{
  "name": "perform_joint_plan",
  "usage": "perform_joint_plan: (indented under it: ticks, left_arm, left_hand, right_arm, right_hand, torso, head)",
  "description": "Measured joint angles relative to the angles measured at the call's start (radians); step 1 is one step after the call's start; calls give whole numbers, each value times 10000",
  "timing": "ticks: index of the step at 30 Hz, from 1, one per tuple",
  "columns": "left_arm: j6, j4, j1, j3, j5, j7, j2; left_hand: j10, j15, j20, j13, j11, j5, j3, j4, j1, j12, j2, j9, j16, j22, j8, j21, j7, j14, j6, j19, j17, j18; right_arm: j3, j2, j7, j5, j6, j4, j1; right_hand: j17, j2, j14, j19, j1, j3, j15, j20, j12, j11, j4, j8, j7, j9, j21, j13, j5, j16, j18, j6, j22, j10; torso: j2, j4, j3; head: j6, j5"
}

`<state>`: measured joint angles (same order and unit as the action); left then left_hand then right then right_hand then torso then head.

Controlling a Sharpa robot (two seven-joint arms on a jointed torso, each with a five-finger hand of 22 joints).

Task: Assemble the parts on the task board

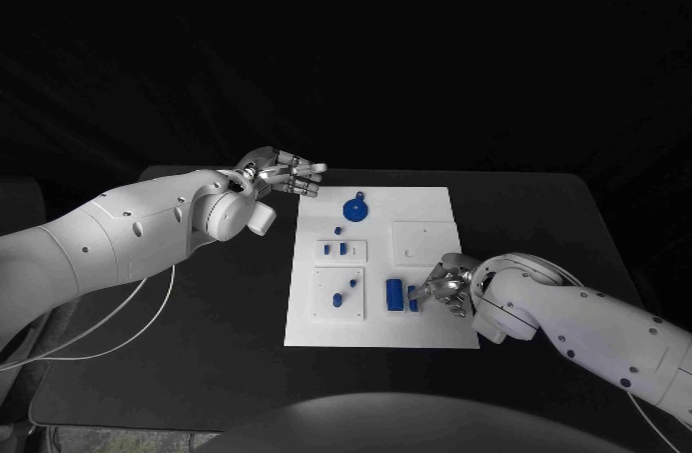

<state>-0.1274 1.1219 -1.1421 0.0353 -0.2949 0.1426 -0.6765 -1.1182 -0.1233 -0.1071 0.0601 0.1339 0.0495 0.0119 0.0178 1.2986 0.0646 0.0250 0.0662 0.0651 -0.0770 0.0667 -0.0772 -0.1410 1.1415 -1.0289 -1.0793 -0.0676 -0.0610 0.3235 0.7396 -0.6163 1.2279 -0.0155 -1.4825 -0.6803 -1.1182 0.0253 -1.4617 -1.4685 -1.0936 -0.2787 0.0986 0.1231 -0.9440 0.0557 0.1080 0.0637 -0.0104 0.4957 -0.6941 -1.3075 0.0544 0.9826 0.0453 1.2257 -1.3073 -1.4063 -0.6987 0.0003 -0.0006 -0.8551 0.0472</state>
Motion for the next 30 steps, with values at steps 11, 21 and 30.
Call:
perform_joint_plan:
  ticks: [11,21,30]
  left_arm:
    - [7,-1,0,1,-4,-8,-6]
    - [12,-3,0,1,-8,-12,0]
    - [18,-7,0,2,-9,-18,2]
  left_hand:
    - [0,0,0,0,0,0,0,0,0,0,0,0,0,0,0,0,0,0,0,0,0,1]
    - [0,0,0,0,0,0,0,0,0,0,0,0,0,0,0,0,0,0,0,0,0,0]
    - [0,0,0,1,0,0,0,0,0,0,0,0,0,0,0,0,0,0,0,0,0,0]
  right_arm:
    - [-3,102,-4,175,-9,51,3]
    - [-3,110,-13,277,-14,62,3]
    - [-3,67,-4,285,-11,71,3]
  right_hand:
    - [61,-454,-34,37,108,-599,33,37,0,70,1351,-1,75,709,0,0,77,-39,0,76,0,-1]
    - [83,-382,-34,37,263,-485,32,36,0,70,1236,-1,123,1070,0,1,77,-38,0,124,0,0]
    - [83,-120,-33,37,671,196,32,36,0,70,556,-1,176,1276,0,0,28,-39,0,177,0,0]
  torso:
    - [0,-5,4]
    - [0,-4,6]
    - [0,7,-3]
  head:
    - [-16,-10]
    - [-3,-47]
    - [-1,-64]
